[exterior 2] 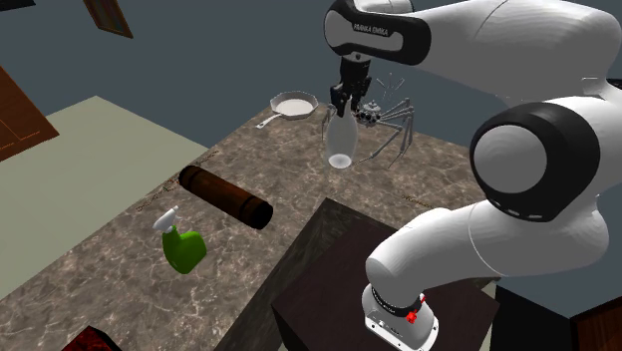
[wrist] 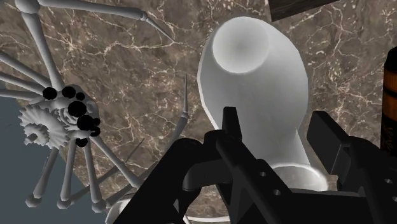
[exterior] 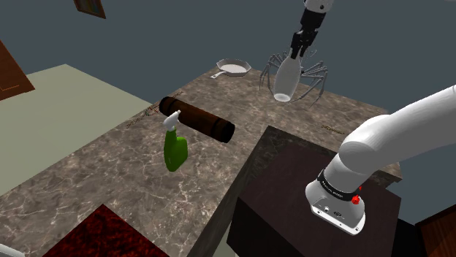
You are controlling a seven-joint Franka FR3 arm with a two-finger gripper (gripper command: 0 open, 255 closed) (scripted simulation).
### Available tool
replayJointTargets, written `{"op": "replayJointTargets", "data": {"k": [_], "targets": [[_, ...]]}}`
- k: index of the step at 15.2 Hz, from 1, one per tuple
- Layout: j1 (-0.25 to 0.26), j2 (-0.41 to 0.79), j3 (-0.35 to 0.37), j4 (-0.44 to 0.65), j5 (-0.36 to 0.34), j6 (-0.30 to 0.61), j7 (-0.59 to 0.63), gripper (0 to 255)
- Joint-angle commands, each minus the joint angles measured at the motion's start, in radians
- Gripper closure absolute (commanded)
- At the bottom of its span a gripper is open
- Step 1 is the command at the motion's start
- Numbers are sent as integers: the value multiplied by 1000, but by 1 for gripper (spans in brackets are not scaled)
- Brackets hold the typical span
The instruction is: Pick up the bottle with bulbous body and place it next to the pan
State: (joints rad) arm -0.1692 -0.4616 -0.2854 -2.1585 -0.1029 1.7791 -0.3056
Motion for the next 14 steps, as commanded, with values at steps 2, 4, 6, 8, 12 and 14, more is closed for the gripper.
{"op": "replayJointTargets", "data": {"k": [2,4,6,8,12,14], "targets": [[3,4,4,42,3,-39,2,255],[4,8,6,73,5,-65,1,255],[5,13,7,104,7,-91,0,255],[7,18,8,136,9,-118,0,255],[9,32,10,202,14,-170,-2,255],[11,40,11,237,16,-197,-4,255]]}}
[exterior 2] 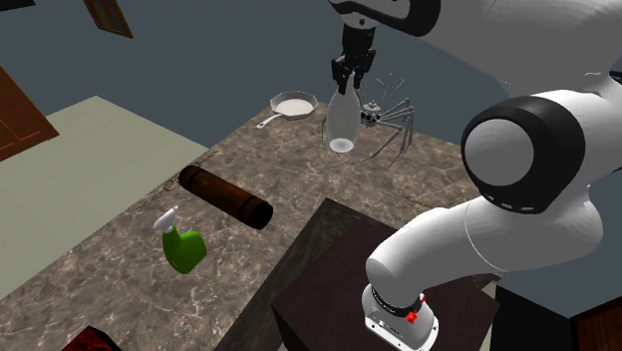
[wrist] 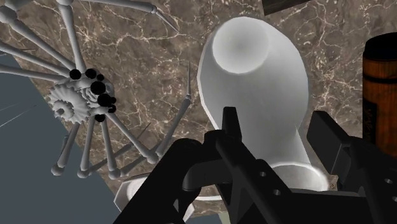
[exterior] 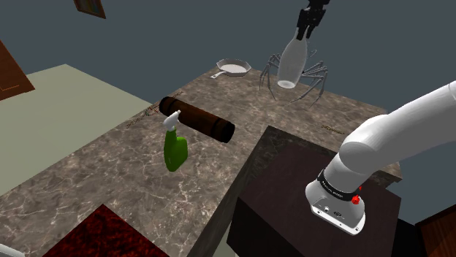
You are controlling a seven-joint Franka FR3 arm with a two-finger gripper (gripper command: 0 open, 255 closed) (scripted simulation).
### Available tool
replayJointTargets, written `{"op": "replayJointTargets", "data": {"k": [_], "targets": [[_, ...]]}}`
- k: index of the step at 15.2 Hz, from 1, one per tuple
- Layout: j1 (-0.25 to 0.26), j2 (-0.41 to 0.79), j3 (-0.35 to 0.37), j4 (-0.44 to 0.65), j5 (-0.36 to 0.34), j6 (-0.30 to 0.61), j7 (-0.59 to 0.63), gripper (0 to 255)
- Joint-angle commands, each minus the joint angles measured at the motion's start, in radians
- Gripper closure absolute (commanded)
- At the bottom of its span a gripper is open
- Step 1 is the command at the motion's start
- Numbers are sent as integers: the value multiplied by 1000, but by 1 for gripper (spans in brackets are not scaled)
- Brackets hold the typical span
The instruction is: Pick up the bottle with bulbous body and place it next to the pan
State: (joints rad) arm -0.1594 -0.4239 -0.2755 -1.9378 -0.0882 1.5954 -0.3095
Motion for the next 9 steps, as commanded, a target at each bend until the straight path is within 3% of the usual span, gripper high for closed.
{"op": "replayJointTargets", "data": {"k": [1,9], "targets": [[1,7,1,34,2,-26,-1,255],[7,52,0,185,13,-135,-8,255]]}}
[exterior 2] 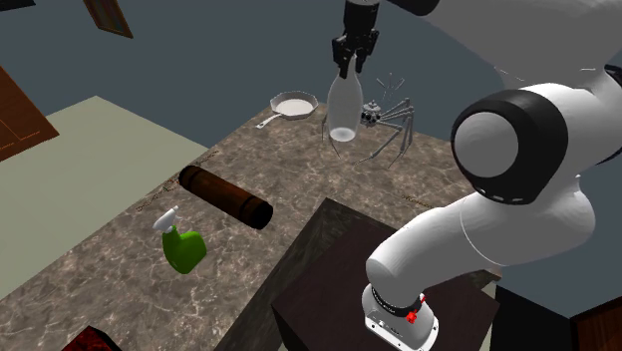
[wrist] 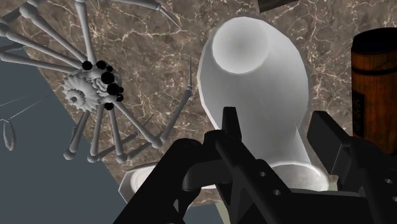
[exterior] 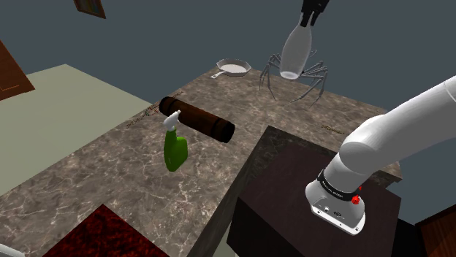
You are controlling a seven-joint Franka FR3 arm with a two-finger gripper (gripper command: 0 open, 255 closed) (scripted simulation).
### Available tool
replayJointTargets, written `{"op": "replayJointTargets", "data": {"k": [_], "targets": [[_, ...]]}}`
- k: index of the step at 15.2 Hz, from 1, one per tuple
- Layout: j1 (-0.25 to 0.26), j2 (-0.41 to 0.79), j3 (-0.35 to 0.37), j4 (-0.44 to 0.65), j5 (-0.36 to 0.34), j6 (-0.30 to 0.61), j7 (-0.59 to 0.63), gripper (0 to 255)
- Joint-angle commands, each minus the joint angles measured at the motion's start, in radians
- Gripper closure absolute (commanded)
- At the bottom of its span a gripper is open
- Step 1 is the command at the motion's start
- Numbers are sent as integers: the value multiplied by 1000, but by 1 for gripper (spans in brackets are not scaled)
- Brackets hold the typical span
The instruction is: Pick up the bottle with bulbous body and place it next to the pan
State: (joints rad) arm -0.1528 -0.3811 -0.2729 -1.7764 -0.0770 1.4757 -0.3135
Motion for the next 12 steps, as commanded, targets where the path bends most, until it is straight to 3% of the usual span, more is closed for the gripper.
{"op": "replayJointTargets", "data": {"k": [1,12], "targets": [[1,15,-3,44,3,-29,-5,255],[7,109,-14,297,24,-190,-22,255]]}}
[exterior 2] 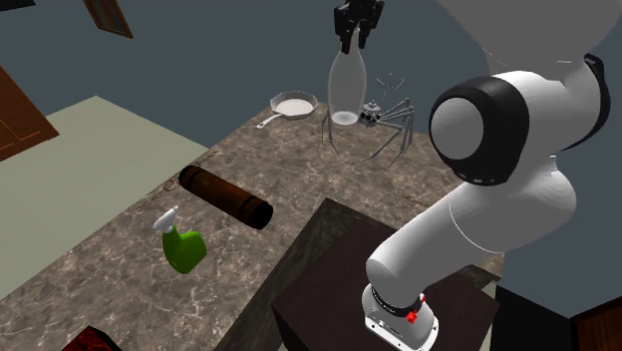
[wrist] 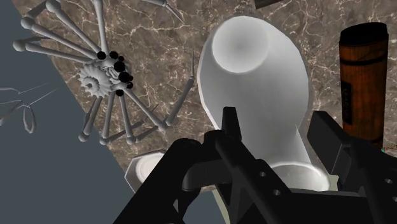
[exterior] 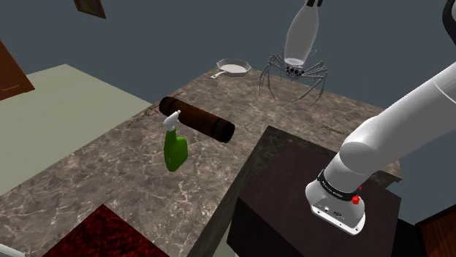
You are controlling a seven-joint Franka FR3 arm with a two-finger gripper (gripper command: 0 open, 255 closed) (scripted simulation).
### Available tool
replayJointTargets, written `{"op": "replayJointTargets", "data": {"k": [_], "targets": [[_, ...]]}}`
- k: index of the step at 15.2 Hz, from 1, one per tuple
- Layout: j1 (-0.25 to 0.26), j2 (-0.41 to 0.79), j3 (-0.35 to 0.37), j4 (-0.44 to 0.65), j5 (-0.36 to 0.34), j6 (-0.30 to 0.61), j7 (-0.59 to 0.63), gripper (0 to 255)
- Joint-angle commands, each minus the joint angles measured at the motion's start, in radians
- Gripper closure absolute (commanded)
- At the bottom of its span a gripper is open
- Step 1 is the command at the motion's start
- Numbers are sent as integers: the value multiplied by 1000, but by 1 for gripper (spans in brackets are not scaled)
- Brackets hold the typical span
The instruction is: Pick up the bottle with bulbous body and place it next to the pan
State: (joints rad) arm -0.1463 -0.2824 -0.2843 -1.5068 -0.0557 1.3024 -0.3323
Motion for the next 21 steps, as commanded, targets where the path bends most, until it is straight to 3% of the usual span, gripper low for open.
{"op": "replayJointTargets", "data": {"k": [1,12,21], "targets": [[0,15,-3,38,3,-23,-4,255],[11,276,-16,87,79,178,5,255],[-12,572,-13,296,165,253,3,255]]}}
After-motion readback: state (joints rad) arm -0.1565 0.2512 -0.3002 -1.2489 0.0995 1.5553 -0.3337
